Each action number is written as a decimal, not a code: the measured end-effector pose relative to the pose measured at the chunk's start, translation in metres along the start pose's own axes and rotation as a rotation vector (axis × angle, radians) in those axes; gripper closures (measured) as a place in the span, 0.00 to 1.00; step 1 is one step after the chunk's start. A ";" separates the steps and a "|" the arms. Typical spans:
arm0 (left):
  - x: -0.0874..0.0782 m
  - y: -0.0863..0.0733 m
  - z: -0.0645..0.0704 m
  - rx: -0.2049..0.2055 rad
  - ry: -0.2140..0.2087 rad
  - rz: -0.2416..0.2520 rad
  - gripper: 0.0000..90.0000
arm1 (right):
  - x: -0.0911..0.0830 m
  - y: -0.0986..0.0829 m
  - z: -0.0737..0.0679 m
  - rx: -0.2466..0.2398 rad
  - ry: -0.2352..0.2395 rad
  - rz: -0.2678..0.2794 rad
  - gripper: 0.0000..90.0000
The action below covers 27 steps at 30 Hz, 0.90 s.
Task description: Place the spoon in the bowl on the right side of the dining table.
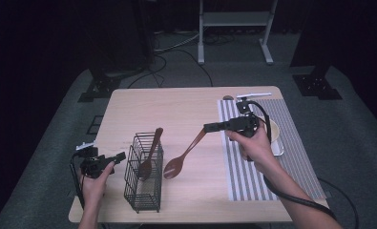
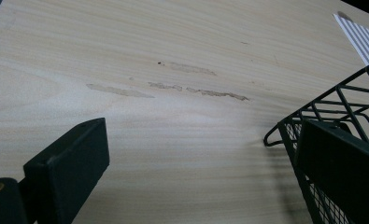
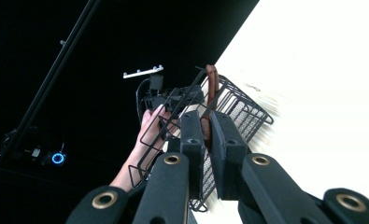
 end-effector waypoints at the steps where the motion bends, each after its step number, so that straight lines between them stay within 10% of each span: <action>1: 0.000 0.000 0.000 0.000 0.000 -0.002 0.02 | -0.001 0.000 0.003 0.005 -0.003 0.003 0.93; 27: 0.000 -0.001 -0.001 -0.002 0.002 -0.003 0.02 | -0.009 -0.005 0.035 0.045 -0.045 -0.001 0.93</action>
Point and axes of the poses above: each handheld gripper's, and its own axes: x roughly forward along the jaws, y roughly out of its top, z roughly to its right, the point moved 10 cm from there along x, roughly forward along the jaws, and after that the axes turned 15 degrees about -y, right-handed, at the moved point
